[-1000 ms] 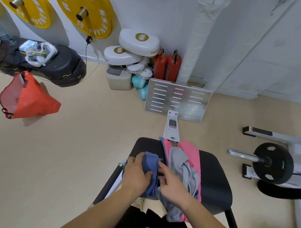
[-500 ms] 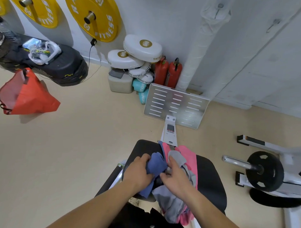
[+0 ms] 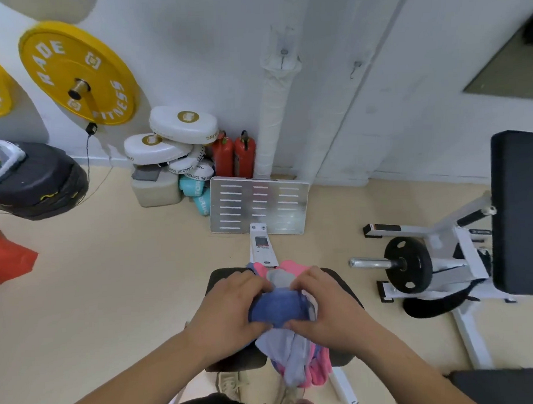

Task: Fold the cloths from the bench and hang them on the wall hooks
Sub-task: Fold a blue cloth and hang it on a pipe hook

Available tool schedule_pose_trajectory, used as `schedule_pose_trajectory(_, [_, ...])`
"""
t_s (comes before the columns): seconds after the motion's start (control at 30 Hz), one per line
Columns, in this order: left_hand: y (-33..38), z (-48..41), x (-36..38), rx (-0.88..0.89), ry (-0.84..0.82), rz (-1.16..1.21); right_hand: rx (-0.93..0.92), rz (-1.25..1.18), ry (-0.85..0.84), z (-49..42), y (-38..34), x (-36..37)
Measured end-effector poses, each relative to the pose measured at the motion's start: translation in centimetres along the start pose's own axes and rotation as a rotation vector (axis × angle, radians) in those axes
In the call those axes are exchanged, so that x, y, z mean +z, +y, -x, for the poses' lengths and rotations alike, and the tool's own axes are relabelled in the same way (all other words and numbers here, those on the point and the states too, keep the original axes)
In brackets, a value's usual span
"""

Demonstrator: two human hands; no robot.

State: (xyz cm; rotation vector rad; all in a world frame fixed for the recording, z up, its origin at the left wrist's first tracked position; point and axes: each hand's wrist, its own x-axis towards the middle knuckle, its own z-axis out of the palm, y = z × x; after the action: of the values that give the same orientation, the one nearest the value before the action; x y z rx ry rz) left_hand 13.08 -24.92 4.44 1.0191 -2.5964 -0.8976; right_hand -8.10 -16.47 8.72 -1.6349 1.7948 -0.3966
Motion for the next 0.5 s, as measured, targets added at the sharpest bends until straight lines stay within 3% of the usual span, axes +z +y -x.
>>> schedule_pose_trajectory(0.17, [2.5, 3.8, -0.1, -0.046, -0.081, 0.077, 0.084, -0.111, 0.084, 5.2, -0.8, -0.7])
schedule_pose_trajectory(0.27, [4.0, 6.9, -0.1, -0.151, -0.12, 0.266, 0.124, -0.215, 0.098, 8.4, -1.1, -0.7])
schedule_pose_trajectory(0.5, [9.6, 14.0, 1.5, -0.345, -0.061, 0.617, 0.324, -0.734, 0.183, 17.4, -0.1, 3.1])
